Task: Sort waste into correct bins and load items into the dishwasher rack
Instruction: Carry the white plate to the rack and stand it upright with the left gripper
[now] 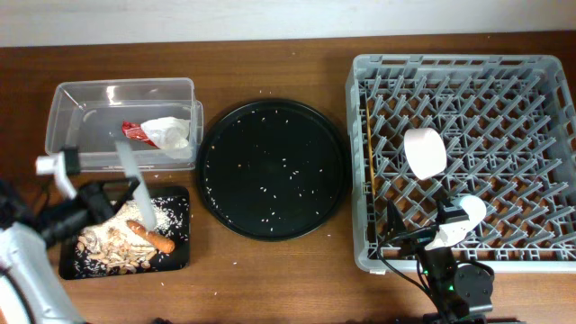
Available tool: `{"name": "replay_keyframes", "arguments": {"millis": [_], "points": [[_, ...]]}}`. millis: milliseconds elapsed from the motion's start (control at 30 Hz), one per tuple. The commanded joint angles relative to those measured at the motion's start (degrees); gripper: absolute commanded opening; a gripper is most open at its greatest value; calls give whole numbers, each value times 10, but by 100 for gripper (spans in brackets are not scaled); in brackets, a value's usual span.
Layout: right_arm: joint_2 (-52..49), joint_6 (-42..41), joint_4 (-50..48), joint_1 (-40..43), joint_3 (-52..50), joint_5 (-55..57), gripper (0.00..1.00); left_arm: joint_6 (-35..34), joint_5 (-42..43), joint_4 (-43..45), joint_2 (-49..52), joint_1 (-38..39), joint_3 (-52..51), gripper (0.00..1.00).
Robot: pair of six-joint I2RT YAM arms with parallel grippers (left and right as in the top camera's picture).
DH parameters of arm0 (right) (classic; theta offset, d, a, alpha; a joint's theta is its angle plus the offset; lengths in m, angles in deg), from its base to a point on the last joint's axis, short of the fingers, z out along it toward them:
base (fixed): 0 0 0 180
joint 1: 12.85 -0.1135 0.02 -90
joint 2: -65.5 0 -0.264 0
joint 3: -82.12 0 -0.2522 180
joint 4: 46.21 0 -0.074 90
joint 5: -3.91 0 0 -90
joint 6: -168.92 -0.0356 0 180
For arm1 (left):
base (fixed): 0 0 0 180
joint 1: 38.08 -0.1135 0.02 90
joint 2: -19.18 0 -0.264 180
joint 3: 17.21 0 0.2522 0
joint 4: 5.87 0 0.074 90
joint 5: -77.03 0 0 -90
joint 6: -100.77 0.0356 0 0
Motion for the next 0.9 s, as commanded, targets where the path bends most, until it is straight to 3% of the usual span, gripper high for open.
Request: {"name": "replay_keyframes", "arguments": {"millis": [0, 100, 133, 200, 400, 500, 567, 700, 800, 833, 867], "points": [[4, -4, 0, 2, -4, -1, 98, -250, -169, 94, -59, 146, 93, 0], [4, -4, 0, 2, -4, -1, 98, -344, -226, 239, -59, 331, 121, 0], [4, -4, 0, 2, -4, -1, 98, -396, -227, 370, -21, 452, 121, 0], [4, -4, 0, 2, -4, -1, 98, -433, -227, 465, 25, 520, 121, 0], [4, -4, 0, 2, -4, -1, 98, -609, -201, 903, 220, 726, 121, 0], [4, -4, 0, 2, -4, -1, 98, -662, -212, 985, 261, 760, 121, 0], [4, -4, 0, 2, -4, -1, 98, -699, -247, 977, 277, 770, 121, 0], [4, -4, 0, 2, -4, -1, 98, -708, -256, 968, 304, 769, 121, 2], [4, -4, 0, 2, -4, -1, 98, -718, -285, 933, 313, 768, 121, 35], [4, -4, 0, 2, -4, -1, 98, -718, -284, 940, 313, 767, 121, 41], [4, -4, 0, 2, -4, -1, 98, -717, -278, 951, 312, 765, 121, 63]]}}
